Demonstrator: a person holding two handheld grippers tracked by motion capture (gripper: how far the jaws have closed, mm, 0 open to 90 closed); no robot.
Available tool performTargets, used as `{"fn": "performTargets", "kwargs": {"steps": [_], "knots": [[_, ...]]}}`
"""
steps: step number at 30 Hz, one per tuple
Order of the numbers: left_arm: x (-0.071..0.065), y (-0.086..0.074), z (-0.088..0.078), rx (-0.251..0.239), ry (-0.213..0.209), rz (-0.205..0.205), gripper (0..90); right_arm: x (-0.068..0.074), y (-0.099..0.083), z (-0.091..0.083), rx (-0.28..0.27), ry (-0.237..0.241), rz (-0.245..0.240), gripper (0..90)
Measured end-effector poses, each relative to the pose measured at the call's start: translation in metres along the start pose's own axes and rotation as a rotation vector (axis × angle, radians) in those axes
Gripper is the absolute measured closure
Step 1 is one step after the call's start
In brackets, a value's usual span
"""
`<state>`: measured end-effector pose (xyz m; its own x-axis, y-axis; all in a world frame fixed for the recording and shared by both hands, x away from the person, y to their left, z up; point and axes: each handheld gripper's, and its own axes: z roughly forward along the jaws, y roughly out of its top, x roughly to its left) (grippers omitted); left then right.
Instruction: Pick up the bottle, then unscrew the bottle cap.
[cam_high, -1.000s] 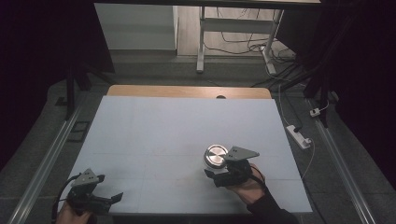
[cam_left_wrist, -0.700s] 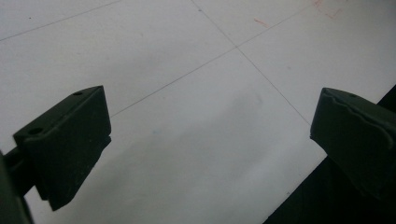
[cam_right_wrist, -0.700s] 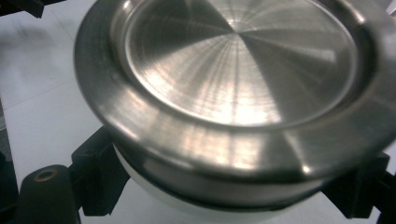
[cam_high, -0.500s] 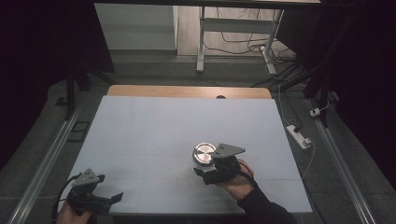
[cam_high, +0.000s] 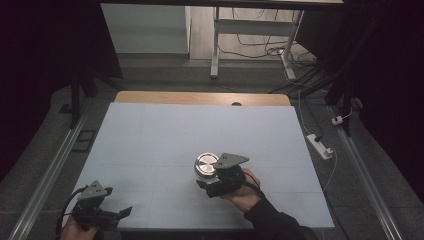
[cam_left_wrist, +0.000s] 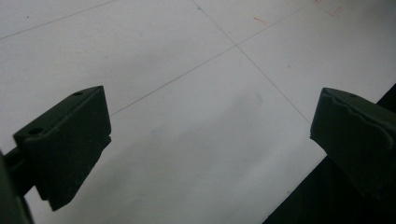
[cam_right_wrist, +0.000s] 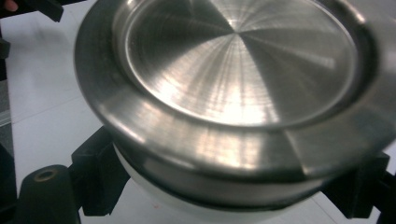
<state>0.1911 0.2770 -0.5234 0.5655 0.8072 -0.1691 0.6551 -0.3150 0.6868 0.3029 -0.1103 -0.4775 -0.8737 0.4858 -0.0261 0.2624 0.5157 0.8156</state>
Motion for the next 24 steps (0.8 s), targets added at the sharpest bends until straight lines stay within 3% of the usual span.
{"fn": "performTargets", "kwargs": {"steps": [13,19,24], "knots": [[0.0004,0.0004,0.0003,0.000,-0.001,-0.002,0.0,0.0051,0.0012,0.0055,0.009,0.017,-0.018,15.2],[0.0007,0.0027,-0.0025,-0.039,-0.043,-0.005,0.0,0.0060,0.0010,0.0054,0.010,0.020,-0.021,15.2],[0.0002,0.0066,-0.0012,-0.042,-0.064,0.026,0.0,0.0063,0.0017,0.0043,0.005,0.024,-0.022,15.2]]}}
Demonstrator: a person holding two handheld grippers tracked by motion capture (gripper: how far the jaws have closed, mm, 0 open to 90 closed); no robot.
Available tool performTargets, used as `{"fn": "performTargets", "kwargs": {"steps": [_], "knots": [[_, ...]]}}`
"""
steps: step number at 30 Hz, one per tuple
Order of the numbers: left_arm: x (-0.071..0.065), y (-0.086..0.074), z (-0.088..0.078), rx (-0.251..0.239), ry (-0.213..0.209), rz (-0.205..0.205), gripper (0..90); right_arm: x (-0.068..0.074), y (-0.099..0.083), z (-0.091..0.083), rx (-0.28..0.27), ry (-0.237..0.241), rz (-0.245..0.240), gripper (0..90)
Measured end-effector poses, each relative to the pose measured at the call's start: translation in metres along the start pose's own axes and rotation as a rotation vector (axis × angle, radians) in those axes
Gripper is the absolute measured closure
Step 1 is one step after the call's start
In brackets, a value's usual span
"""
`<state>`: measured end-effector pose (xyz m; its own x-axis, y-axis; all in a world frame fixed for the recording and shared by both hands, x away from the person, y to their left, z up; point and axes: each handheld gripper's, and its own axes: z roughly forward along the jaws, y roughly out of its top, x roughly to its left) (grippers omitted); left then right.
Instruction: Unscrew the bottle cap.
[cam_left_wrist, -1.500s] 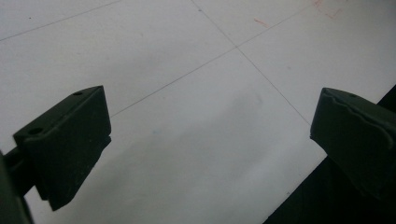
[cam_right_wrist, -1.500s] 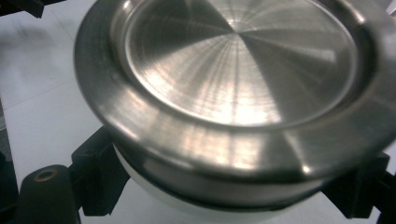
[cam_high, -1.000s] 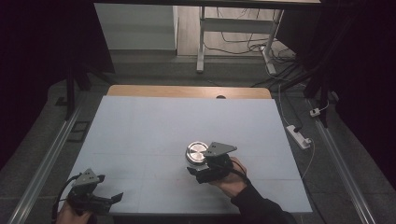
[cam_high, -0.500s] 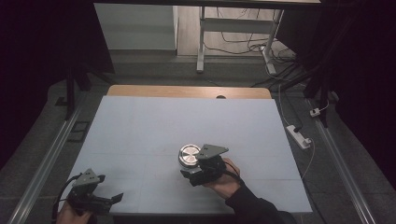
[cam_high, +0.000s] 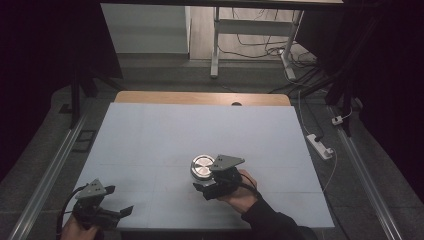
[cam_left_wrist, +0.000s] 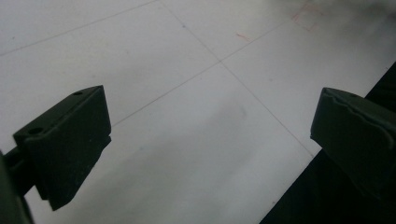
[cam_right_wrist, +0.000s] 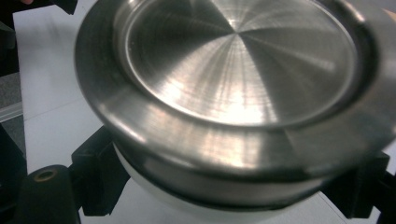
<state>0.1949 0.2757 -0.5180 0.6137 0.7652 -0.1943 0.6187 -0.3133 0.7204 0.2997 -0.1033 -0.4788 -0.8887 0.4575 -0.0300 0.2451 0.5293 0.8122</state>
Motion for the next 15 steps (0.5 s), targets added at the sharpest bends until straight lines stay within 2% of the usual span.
{"fn": "performTargets", "kwargs": {"steps": [4,15], "knots": [[0.003,0.003,0.002,-0.019,-0.047,0.013,0.0,-0.001,0.000,-0.001,-0.002,0.000,0.002,15.2],[-0.001,0.019,0.008,-0.065,-0.076,0.073,0.0,-0.001,0.001,-0.003,-0.010,0.006,0.002,15.2]]}}
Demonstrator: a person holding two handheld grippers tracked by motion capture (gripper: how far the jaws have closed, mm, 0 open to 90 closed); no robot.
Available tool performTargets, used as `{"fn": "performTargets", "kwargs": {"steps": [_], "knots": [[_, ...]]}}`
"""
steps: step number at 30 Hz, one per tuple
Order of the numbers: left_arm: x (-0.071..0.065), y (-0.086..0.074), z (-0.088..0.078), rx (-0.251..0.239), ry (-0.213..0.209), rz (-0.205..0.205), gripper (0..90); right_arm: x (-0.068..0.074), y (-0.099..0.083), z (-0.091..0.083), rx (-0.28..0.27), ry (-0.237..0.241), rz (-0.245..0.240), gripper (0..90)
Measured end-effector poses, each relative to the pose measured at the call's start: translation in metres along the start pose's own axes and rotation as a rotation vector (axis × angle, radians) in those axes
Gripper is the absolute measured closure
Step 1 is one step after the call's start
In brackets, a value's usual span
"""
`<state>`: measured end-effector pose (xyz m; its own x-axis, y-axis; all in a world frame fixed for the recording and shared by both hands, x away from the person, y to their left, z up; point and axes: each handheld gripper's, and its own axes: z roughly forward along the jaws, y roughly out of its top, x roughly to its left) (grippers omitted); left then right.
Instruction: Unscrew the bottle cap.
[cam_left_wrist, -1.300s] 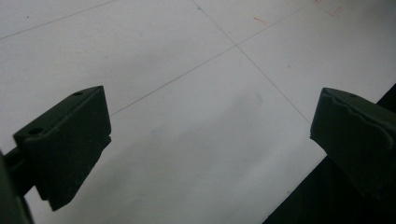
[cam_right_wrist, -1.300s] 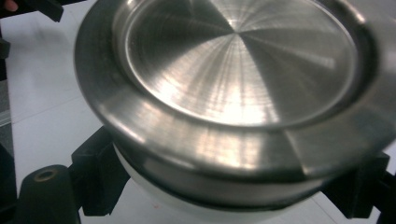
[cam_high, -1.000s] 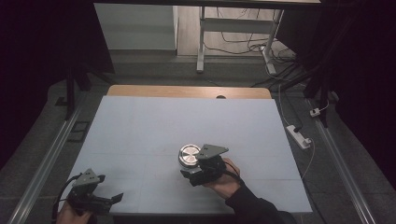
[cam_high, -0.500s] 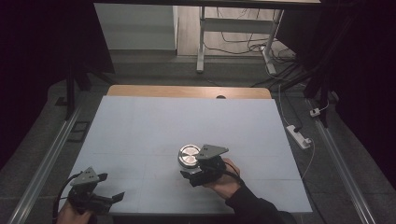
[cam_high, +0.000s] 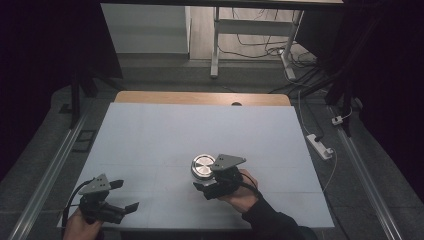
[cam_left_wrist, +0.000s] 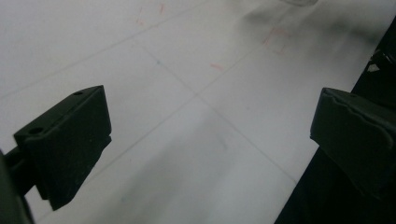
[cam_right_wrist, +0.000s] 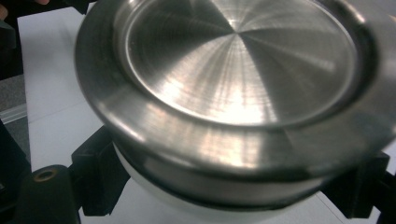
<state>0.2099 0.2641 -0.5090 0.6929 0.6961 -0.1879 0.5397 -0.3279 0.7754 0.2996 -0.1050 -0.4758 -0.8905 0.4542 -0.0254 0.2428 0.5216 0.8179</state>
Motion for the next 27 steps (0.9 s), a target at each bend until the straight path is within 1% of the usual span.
{"fn": "performTargets", "kwargs": {"steps": [3,4,6,8,9,10,12,15,18,20,21,23,25,27], "knots": [[-0.001,0.007,0.004,-0.012,-0.003,0.020,0.0,0.000,0.001,-0.001,-0.001,0.001,0.000,15.2],[-0.002,0.008,0.005,-0.014,-0.001,0.025,0.0,0.000,0.001,-0.001,-0.001,0.002,0.000,15.2],[-0.003,0.014,0.008,-0.013,0.003,0.047,0.0,0.000,0.001,-0.001,-0.001,0.004,0.000,15.2],[-0.004,0.019,0.012,-0.011,0.002,0.056,0.0,0.000,0.001,-0.001,-0.002,0.006,-0.001,15.2],[-0.005,0.024,0.014,-0.015,-0.007,0.059,0.0,0.000,0.001,-0.001,-0.001,0.007,0.001,15.2],[-0.005,0.024,0.014,-0.015,-0.007,0.059,0.0,0.000,0.001,-0.001,-0.001,0.008,0.000,15.2],[-0.006,0.030,0.017,-0.020,-0.023,0.061,0.0,0.000,0.001,-0.001,-0.001,0.008,-0.001,15.2],[-0.007,0.039,0.022,-0.019,-0.034,0.076,0.0,0.000,0.001,-0.001,0.000,0.011,-0.001,15.2],[-0.007,0.049,0.026,-0.018,-0.055,0.087,0.0,0.000,0.001,-0.001,0.001,0.012,-0.004,15.2],[-0.007,0.056,0.031,-0.019,-0.081,0.089,0.0,0.000,0.001,0.000,0.001,0.016,-0.006,15.2],[-0.007,0.060,0.034,-0.020,-0.090,0.096,0.0,0.001,0.001,0.000,0.002,0.017,-0.007,15.2],[-0.007,0.063,0.036,-0.016,-0.093,0.101,0.0,0.001,0.000,0.000,0.003,0.020,-0.009,15.2],[-0.008,0.069,0.041,-0.016,-0.095,0.124,0.0,0.001,0.000,0.000,0.003,0.023,-0.011,15.2],[-0.007,0.074,0.044,-0.017,-0.102,0.123,0.0,0.001,0.000,0.001,0.002,0.027,-0.011,15.2]]}}
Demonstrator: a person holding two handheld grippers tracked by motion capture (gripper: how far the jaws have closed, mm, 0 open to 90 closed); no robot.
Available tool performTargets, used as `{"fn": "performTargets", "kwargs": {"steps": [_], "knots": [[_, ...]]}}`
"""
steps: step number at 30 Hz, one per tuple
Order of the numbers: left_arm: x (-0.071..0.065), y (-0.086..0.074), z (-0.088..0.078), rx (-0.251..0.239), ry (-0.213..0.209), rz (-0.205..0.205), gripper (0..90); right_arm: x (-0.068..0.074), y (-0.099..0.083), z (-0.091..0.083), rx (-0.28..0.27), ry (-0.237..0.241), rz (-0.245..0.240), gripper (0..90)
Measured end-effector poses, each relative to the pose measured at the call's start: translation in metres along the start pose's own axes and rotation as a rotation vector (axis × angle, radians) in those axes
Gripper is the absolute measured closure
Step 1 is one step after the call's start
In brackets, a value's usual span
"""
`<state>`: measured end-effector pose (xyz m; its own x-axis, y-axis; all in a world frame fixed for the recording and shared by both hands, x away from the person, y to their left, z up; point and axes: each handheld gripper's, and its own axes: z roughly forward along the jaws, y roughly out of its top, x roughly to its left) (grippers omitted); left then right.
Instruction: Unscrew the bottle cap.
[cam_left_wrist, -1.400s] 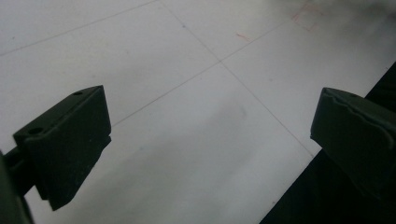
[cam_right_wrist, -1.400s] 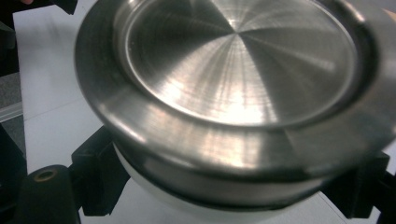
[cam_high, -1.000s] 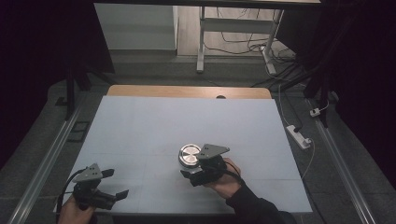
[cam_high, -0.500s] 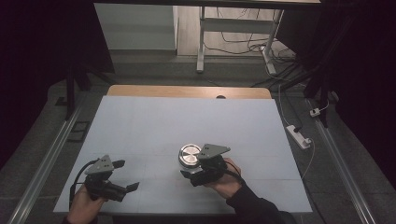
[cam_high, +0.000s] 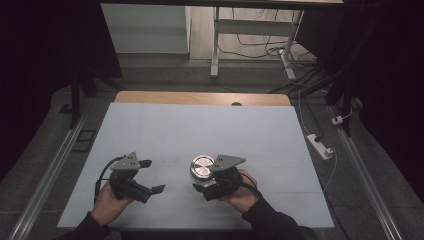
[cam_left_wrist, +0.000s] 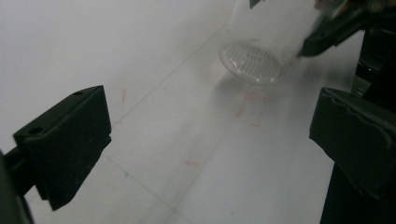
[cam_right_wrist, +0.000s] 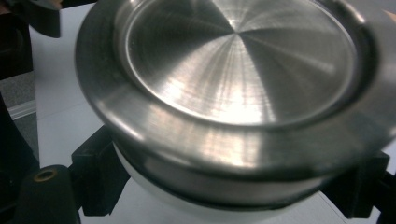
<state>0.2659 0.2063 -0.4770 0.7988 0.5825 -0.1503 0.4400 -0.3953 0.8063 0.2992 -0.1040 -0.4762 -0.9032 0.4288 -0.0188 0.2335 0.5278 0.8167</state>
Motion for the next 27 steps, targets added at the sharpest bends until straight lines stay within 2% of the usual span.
{"fn": "performTargets", "kwargs": {"steps": [1,2,3,5,11,12,14,17,18,19,21,27], "knots": [[0.001,0.003,0.002,-0.004,-0.016,0.002,0.0,0.000,0.000,0.001,0.001,0.002,-0.002,15.2],[0.002,0.008,0.005,-0.007,-0.042,0.020,0.0,0.000,0.000,0.001,0.002,0.002,-0.001,15.2],[0.002,0.008,0.005,-0.007,-0.042,0.020,0.0,0.000,0.000,0.001,0.002,0.003,-0.001,15.2],[0.002,0.016,0.011,-0.004,-0.086,0.064,0.0,0.000,-0.001,0.001,0.000,0.007,-0.002,15.2],[0.004,0.030,0.020,-0.008,-0.132,0.103,0.0,0.000,0.000,0.001,-0.003,0.017,-0.008,15.2],[0.004,0.035,0.023,-0.009,-0.151,0.125,0.0,0.000,0.000,0.001,-0.001,0.022,-0.009,15.2],[0.003,0.038,0.024,-0.010,-0.161,0.138,0.0,0.000,0.000,0.001,0.000,0.023,-0.011,15.2],[0.003,0.047,0.030,-0.012,-0.214,0.177,0.0,0.000,0.000,0.002,0.005,0.039,-0.024,15.2],[0.004,0.051,0.034,-0.010,-0.254,0.204,0.0,0.000,0.000,0.003,0.006,0.042,-0.026,15.2],[0.004,0.051,0.034,-0.010,-0.254,0.204,0.0,0.000,0.000,0.003,0.006,0.042,-0.026,15.2],[0.005,0.057,0.040,-0.004,-0.278,0.230,0.0,0.001,0.000,0.004,0.009,0.057,-0.031,15.2],[0.001,0.072,0.057,0.012,-0.396,0.331,1.1,0.001,0.001,0.005,0.015,0.100,-0.068,15.2]]}}
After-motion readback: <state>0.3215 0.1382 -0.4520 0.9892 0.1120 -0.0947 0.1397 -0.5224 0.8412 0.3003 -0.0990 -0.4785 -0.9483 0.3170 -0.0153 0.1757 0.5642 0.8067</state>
